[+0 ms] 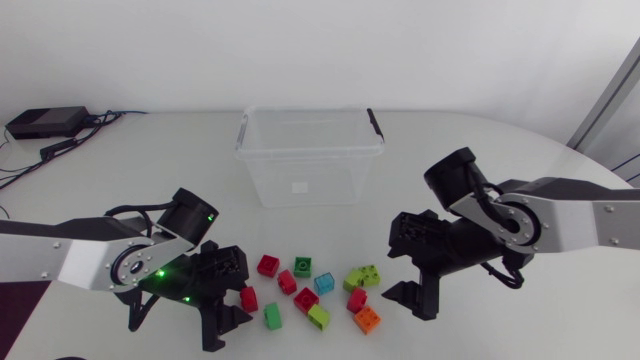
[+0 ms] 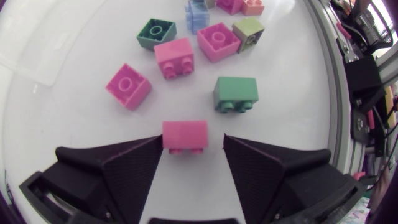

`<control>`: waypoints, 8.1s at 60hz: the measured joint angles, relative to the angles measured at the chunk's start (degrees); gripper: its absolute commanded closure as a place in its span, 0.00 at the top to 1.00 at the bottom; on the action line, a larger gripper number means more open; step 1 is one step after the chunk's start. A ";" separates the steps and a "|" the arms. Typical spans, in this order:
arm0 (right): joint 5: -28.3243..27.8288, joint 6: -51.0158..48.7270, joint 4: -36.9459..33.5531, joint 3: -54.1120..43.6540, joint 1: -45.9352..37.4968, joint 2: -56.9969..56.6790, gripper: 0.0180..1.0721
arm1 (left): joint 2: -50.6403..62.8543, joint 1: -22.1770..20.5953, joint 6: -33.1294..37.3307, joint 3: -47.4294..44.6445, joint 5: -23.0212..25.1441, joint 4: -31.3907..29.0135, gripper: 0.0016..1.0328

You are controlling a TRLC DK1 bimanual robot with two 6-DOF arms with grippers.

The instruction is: Pick up the duplo bricks and place them in the container

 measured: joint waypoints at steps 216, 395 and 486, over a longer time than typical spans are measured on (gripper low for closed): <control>12.50 13.31 7.50 39.71 -0.07 10.47 0.94 | 1.68 7.87 25.81 11.80 12.07 -3.93 0.93; 14.84 25.40 -17.53 26.69 9.22 4.24 0.34 | -4.31 13.97 -2.45 29.14 3.74 6.78 0.95; 19.43 25.66 5.75 53.11 1.79 26.36 0.94 | -2.40 -13.77 -1.68 3.17 -5.95 -5.49 0.78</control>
